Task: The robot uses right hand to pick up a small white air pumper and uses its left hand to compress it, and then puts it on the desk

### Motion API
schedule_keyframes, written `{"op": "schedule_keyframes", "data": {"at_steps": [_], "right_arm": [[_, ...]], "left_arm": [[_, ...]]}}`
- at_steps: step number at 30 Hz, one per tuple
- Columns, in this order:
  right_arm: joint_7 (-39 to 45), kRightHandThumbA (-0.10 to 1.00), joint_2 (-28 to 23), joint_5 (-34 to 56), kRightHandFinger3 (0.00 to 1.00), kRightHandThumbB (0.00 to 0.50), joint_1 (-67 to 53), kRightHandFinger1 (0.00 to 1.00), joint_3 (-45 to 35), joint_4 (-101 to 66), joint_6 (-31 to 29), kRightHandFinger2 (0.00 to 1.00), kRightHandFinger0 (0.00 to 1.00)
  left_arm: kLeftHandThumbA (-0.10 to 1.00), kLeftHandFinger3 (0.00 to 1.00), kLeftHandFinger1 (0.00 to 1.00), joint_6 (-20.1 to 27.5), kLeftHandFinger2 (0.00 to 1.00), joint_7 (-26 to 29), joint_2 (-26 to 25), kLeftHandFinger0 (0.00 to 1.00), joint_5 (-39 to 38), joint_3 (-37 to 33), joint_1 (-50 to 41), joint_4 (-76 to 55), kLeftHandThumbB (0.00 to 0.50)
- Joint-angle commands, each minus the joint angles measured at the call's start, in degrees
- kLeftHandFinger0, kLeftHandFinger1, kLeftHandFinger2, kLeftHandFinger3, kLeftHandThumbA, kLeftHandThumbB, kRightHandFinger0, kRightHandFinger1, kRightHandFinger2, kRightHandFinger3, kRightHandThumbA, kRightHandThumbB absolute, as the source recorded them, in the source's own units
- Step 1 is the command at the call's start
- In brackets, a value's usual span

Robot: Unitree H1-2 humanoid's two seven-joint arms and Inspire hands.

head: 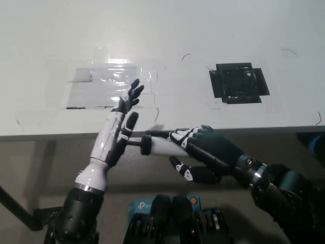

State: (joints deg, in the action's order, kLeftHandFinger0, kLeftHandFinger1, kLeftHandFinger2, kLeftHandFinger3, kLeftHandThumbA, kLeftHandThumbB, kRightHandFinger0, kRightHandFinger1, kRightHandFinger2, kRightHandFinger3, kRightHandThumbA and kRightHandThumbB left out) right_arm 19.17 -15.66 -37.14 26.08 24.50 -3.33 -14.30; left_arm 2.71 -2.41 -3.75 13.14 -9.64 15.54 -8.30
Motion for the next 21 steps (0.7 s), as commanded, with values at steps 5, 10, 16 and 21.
{"op": "schedule_keyframes", "data": {"at_steps": [5, 10, 16, 21], "right_arm": [[1.46, -0.10, 2.78, 0.60, 0.55, 0.195, 3.85, 0.38, 0.56, -0.83, 1.35, 0.44, 0.20], [-0.16, -0.10, 1.90, 0.31, 0.25, 0.210, 3.92, 0.21, 0.34, -0.18, -1.36, 0.26, 0.04], [0.16, -0.10, 0.53, -1.18, 0.44, 0.159, 3.22, 0.25, -0.12, -0.77, -0.26, 0.63, 0.00], [0.07, -0.10, -0.77, 0.93, 0.86, 0.184, 3.07, 0.50, -1.62, 0.17, -0.82, 0.79, 0.04]], "left_arm": [[1.00, 1.00, 1.00, -0.37, 1.00, 0.38, 2.69, 1.00, 10.48, -6.09, 2.84, -2.83, 0.230], [1.00, 1.00, 1.00, -0.52, 1.00, 0.00, 2.58, 1.00, 8.86, -5.29, 2.39, -4.06, 0.221], [1.00, 1.00, 1.00, -0.28, 1.00, 0.03, 0.11, 1.00, 6.25, -1.65, 1.48, -5.40, 0.237], [1.00, 1.00, 1.00, 0.02, 1.00, 0.13, -3.31, 1.00, 3.14, 3.43, 0.27, -7.20, 0.236]]}}
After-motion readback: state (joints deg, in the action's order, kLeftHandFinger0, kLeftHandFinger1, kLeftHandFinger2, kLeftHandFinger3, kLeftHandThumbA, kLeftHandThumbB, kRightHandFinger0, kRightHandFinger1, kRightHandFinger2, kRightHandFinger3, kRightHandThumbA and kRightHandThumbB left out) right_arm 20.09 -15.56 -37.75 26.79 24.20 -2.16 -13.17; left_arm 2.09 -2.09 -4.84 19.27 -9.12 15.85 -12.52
